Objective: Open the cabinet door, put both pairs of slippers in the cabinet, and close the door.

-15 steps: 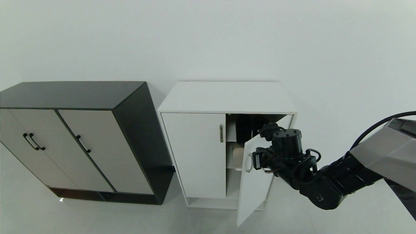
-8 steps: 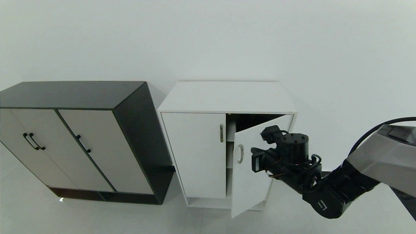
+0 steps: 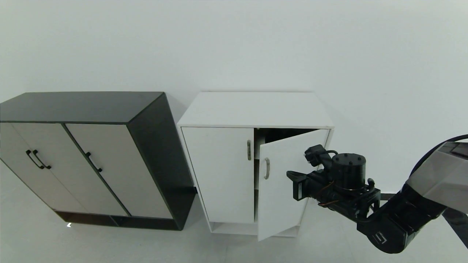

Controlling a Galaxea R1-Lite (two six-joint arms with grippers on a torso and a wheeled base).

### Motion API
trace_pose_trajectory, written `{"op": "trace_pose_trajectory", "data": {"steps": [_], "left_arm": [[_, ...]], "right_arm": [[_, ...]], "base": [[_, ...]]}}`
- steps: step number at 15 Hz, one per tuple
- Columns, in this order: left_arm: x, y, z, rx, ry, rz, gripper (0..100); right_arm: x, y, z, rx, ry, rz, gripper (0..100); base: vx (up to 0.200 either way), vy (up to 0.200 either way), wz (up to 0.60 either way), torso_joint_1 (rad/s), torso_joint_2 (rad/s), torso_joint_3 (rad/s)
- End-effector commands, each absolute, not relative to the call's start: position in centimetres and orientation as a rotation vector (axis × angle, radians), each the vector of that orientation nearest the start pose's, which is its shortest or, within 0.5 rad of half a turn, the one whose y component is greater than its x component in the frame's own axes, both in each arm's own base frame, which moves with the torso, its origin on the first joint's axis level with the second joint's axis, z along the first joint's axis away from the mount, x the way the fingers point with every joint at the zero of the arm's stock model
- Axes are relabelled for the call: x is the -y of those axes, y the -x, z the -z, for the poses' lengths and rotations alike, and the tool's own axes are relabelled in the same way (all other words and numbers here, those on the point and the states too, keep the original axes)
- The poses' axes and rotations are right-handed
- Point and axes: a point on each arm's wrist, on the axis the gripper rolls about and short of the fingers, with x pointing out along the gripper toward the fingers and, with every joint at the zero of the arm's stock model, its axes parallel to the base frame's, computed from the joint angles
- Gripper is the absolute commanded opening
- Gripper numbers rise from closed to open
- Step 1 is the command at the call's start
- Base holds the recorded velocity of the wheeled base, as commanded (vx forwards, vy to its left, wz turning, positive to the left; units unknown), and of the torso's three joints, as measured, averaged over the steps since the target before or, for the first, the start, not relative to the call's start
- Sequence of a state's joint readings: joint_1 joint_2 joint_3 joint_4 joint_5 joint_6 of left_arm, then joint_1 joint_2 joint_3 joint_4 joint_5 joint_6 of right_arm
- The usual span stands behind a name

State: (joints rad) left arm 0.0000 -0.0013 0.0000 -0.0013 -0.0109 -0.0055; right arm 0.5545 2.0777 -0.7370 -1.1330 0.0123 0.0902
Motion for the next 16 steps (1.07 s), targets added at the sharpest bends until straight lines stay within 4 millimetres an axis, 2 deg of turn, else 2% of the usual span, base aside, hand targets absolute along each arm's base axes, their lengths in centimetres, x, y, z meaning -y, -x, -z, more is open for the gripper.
{"op": "trace_pose_trajectory", "data": {"steps": [1, 7, 13, 16], "left_arm": [[0.0, 2.3, -7.6, 0.002, 0.006, 0.011, 0], [0.0, 2.3, -7.6, 0.001, 0.008, 0.011, 0], [0.0, 2.3, -7.6, 0.001, 0.008, 0.011, 0], [0.0, 2.3, -7.6, 0.001, 0.008, 0.011, 0]], "right_arm": [[-18.7, -30.2, -9.1, -0.224, -0.031, -0.555, 0], [-18.6, -29.9, -8.5, -0.249, -0.009, -0.556, 0], [-18.7, -29.8, -8.3, -0.25, -0.004, -0.561, 0], [-19.0, -30.7, -7.6, -0.255, -0.003, -0.555, 0]], "base": [[0.2, 0.0, 0.0, -0.017, 0.0, 0.002], [0.2, 0.0, 0.0, 0.007, 0.01, 0.002], [0.0, 0.0, 0.0, 0.0, 0.0, 0.0], [0.0, 0.0, 0.0, 0.0, 0.0, 0.0]]}}
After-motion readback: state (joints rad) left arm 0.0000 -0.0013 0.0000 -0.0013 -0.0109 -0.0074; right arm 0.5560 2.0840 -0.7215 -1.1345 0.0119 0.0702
